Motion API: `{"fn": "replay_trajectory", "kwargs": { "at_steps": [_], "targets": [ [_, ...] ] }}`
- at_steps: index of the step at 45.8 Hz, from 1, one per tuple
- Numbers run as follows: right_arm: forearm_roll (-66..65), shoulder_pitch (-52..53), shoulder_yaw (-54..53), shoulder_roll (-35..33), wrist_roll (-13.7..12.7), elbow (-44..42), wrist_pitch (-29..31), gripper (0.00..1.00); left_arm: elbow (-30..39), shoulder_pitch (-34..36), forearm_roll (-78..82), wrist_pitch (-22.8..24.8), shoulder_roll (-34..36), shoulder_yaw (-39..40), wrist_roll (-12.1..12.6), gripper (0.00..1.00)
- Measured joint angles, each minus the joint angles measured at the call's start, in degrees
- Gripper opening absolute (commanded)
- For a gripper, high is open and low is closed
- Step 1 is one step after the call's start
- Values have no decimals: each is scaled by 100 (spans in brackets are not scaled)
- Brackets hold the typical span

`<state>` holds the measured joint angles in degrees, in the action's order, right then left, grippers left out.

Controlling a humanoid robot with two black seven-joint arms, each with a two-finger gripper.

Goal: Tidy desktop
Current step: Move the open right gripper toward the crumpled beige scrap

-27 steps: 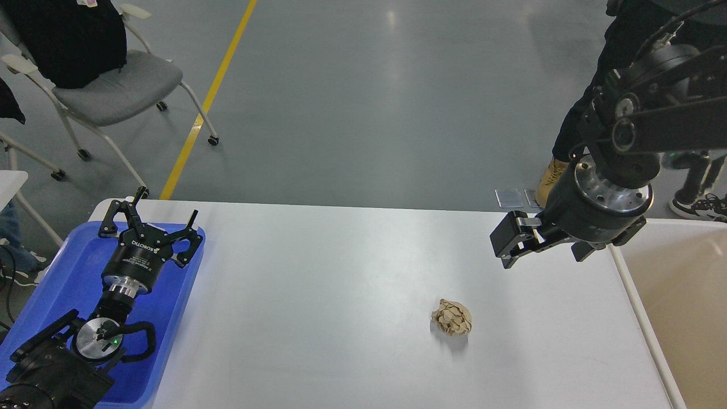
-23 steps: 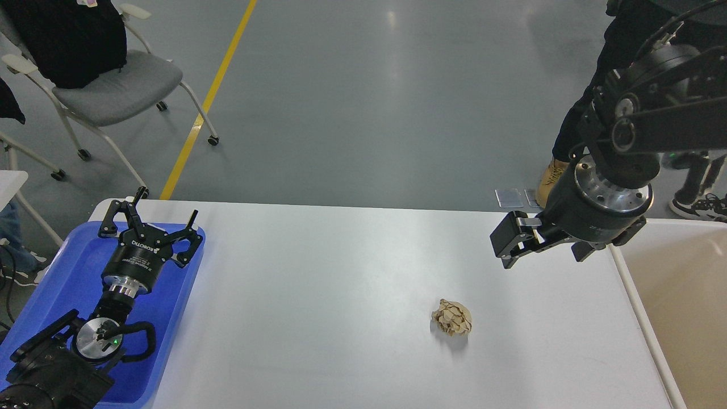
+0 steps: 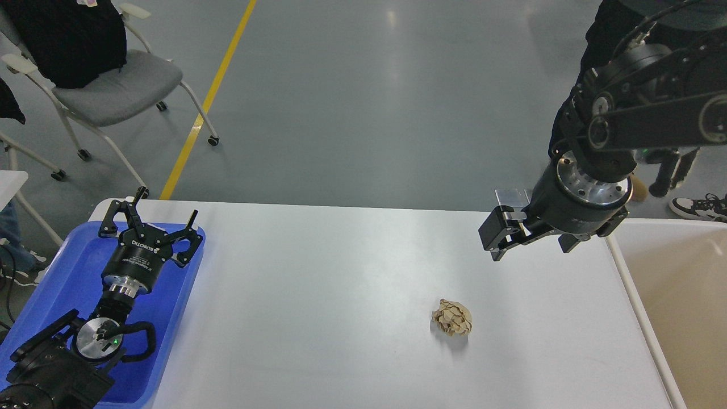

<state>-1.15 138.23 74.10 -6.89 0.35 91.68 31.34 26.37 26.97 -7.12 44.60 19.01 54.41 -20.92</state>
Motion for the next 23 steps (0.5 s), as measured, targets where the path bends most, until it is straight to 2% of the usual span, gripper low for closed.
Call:
{"fn": "replay_trajectory", "kwargs": {
  "at_steps": [23],
  "targets": [
    [228, -1279, -369, 542, 1, -1203, -101, 100, 0, 0, 0, 6, -1, 0, 0, 99]
  ]
}}
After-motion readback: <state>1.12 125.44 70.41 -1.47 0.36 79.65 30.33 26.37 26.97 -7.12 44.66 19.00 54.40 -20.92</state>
